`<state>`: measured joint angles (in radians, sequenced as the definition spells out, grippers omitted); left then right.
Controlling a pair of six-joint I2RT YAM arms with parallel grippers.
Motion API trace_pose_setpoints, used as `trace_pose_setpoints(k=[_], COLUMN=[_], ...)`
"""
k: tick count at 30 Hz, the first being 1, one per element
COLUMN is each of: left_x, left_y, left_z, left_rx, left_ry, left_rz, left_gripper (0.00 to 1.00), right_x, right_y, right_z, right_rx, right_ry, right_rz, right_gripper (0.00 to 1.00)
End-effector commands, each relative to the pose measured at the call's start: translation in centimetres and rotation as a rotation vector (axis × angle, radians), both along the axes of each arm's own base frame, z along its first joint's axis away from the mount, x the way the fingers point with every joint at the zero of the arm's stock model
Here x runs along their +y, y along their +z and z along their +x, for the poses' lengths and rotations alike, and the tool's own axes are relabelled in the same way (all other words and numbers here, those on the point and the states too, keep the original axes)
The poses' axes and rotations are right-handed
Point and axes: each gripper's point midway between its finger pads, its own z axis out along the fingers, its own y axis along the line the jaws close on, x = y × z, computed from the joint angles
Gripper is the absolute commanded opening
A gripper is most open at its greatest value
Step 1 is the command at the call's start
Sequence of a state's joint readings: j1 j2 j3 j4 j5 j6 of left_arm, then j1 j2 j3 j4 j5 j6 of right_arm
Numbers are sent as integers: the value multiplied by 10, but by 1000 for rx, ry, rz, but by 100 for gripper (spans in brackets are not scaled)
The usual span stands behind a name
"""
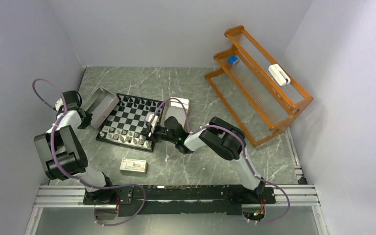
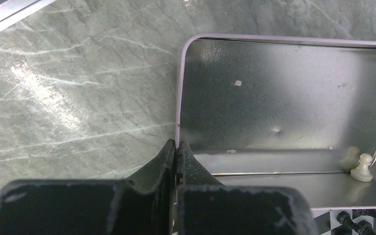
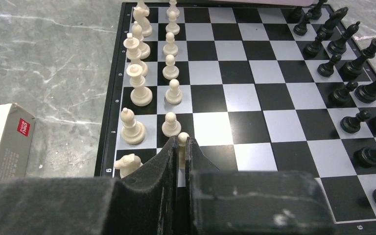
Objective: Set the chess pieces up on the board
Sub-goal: Place the storage box at the center of the board.
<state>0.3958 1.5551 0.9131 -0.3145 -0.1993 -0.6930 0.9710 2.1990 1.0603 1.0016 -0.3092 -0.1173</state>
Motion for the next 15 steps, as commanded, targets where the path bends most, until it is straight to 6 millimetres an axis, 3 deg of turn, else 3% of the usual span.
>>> trace_pose_setpoints(k=[1, 7, 15], left_x=[3, 0, 0], left_y=[-5, -16, -14], left_z=[-6, -11, -15], left_rx=[10, 61, 75], left_ry=[48, 63, 91], left_rz=[-15, -48, -54], left_gripper=[5, 5, 6], right_x=[6, 1, -1], right_y=[1, -3, -3], right_z=[3, 4, 5], right_rx=[-9, -6, -5], right_ry=[4, -21, -34], right_rz=[7, -2, 0], right_gripper=[3, 6, 13])
